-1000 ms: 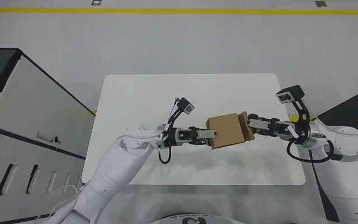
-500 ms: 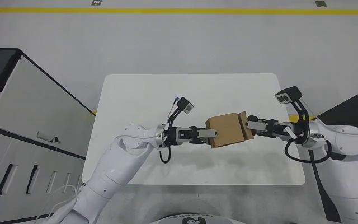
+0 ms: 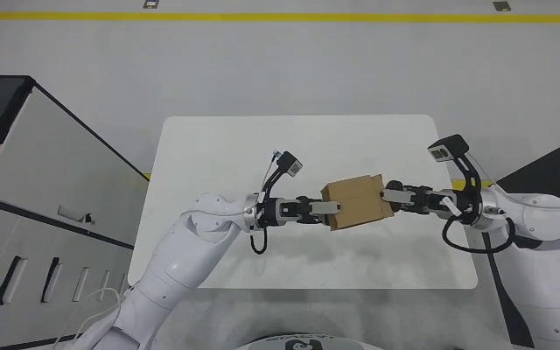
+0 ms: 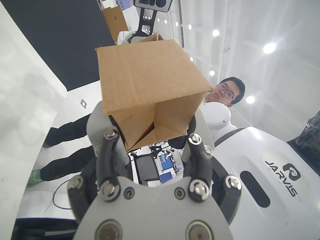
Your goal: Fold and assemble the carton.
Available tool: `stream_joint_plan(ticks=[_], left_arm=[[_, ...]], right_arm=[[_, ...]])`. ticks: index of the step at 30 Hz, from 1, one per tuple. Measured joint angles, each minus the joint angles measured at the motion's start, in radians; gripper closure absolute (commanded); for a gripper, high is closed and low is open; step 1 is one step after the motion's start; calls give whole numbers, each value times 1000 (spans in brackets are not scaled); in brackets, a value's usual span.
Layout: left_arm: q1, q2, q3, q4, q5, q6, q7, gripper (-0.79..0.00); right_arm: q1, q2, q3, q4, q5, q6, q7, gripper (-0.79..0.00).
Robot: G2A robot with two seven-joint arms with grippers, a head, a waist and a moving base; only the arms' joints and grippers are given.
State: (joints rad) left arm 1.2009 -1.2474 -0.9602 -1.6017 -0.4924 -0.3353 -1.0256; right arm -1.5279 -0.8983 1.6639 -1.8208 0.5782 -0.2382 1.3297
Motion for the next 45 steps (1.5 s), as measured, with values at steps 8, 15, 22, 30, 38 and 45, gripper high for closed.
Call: stream_joint_plan(ticks=[8,15,22,30,38,45], left_arm=[[-5,0,5,5,-4,2,-3,0],[-12,-1,10,14,-9,3,-2,0],[-16,-1,14,20,-11,-1,-2,0],[-18,-2,17,26,-15,-3,0,0],[-21,-2,22,24,-16,-3,0,0],[-19,-1,23,17,-14,0,1,0]], right_arm=[[3,1,-6,4,12,-5,-2,-22],[7,1,-9,6,21,-11,0,-55],[10,2,-12,7,26,-13,-1,-86],[8,4,-7,13,26,-16,-2,-95],[3,5,-2,12,29,-17,-3,-111],[-3,6,3,10,32,-16,-5,-120]])
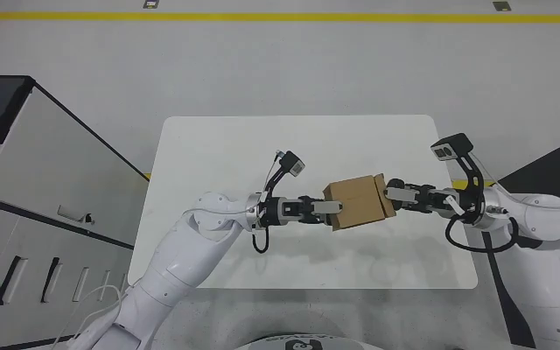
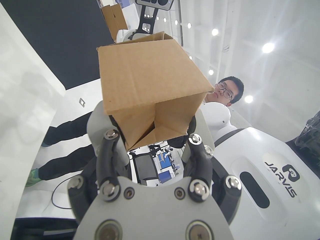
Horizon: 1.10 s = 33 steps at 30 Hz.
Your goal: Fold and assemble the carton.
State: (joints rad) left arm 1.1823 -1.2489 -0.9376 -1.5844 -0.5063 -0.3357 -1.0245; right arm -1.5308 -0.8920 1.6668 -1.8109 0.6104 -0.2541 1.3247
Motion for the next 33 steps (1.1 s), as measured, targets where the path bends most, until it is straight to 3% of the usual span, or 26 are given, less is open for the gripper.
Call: stream_joint_plan(ticks=[33], left_arm=[[23,8,-6,-39,12,8,7,0]], right_arm=[[-37,6,26,-38,-8,7,-1,-86]])
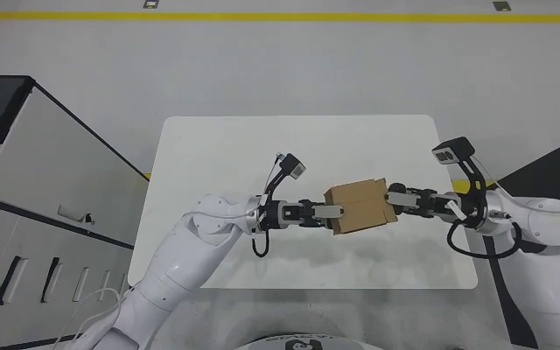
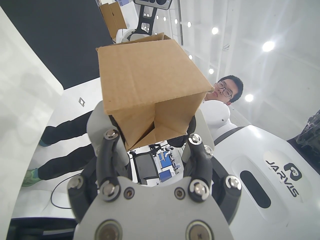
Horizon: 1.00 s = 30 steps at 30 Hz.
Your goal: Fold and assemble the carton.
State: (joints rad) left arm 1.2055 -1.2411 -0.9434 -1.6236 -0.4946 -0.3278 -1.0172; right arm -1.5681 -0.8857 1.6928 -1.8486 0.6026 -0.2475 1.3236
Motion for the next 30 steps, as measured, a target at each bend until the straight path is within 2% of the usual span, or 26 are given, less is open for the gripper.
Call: stream_joint_plan(ticks=[30], left_arm=[[4,4,4,-10,7,4,3,0]], right_arm=[[-3,3,-6,-5,-7,3,-11,-74]])
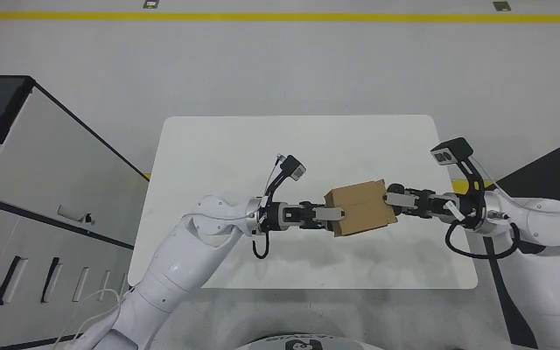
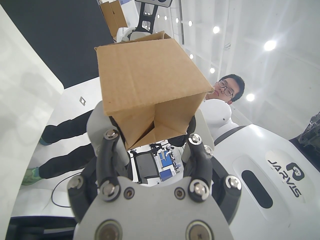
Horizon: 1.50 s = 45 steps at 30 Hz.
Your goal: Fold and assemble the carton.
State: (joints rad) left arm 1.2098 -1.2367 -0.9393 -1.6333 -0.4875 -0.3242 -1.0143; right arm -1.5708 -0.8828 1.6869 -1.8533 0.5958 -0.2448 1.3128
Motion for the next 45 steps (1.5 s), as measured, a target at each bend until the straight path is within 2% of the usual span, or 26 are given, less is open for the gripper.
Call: stream_joint_plan(ticks=[19,21,22,23,27,31,36,39,45], left_arm=[[-13,-1,8,15,-3,-2,7,0],[-14,-2,9,18,-4,-2,7,0],[-15,-2,8,19,-6,-2,7,0],[-15,-2,8,20,-7,-4,7,0],[-15,-1,6,25,-12,-9,6,0],[-14,-1,4,27,-17,-11,5,0],[-14,-1,2,30,-22,-12,6,0],[-13,0,-2,34,-31,-15,6,0],[-13,1,-6,37,-35,-15,4,0]], right_arm=[[17,1,-18,10,0,4,0,-114],[20,1,-21,12,2,5,1,-157],[21,1,-22,13,3,5,1,-225],[21,1,-22,14,4,6,1,-249],[22,1,-20,21,13,2,0,-274],[21,1,-17,24,22,-2,-2,-249],[20,1,-13,26,39,-8,-12,-179],[16,0,1,32,61,-12,-17,0],[3,1,28,43,80,-15,-22,0]])
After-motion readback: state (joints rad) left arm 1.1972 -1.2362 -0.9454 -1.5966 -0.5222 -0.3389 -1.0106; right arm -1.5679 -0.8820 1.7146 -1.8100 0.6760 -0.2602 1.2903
